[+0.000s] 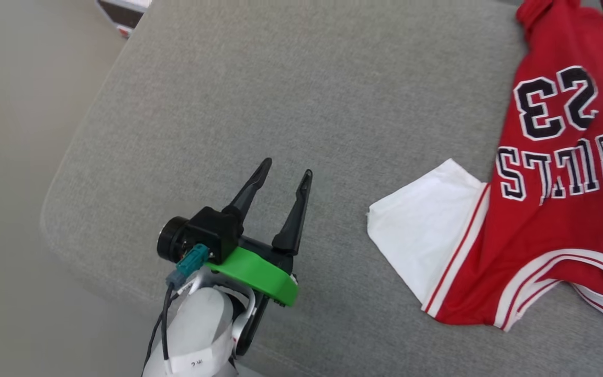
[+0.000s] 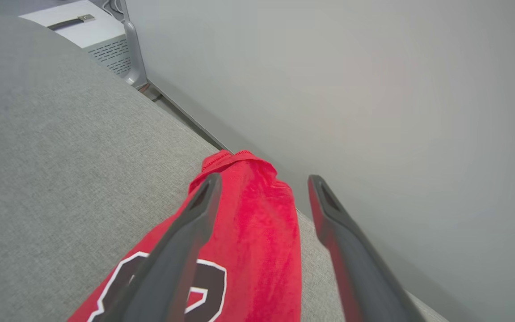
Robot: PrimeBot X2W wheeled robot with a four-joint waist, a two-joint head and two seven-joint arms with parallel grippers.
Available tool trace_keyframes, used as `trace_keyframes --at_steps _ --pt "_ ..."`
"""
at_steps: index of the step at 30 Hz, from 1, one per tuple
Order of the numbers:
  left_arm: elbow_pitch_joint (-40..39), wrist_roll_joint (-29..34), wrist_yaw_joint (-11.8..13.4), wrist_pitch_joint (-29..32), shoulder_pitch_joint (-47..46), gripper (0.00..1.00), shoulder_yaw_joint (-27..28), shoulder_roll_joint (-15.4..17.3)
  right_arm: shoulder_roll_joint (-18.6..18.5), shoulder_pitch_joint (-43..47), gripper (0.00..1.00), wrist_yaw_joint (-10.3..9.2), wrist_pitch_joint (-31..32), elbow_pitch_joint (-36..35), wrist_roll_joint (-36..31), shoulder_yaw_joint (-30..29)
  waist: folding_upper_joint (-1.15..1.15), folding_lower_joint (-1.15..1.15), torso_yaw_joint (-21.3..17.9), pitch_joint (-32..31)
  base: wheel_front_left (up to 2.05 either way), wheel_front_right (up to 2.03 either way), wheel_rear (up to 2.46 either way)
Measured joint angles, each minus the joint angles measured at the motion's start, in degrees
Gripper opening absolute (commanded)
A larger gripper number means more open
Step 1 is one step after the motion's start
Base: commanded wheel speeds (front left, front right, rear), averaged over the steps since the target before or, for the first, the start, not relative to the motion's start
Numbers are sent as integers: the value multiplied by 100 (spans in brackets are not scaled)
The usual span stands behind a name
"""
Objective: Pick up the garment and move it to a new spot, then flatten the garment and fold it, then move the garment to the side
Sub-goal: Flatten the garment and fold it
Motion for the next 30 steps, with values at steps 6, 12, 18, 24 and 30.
trace_keyframes --at_steps 6,12,18,24,30 --pt "110 0 0 1 96 100 231 7 -34 607 100 0 -838 -339 492 -198 0 -1 -352 -406 0 0 0" --pt "148 -4 0 1 333 100 445 26 -65 1528 100 0 -1602 -699 695 -738 0 -1 -795 -806 0 0 0" --pt "145 -73 -1 1 616 100 683 25 20 2790 100 0 -2034 -1261 725 -1556 0 -1 -1227 -1189 0 0 0" --pt "174 -107 -1 0 896 100 848 23 281 4286 100 0 -2191 -2019 285 -2720 0 -1 -1661 -1498 0 0 0" --pt "236 -104 -1 0 1074 100 944 26 1039 5578 100 -1 -2209 -3152 -286 -3860 0 -1 -1947 -1755 0 0 0"
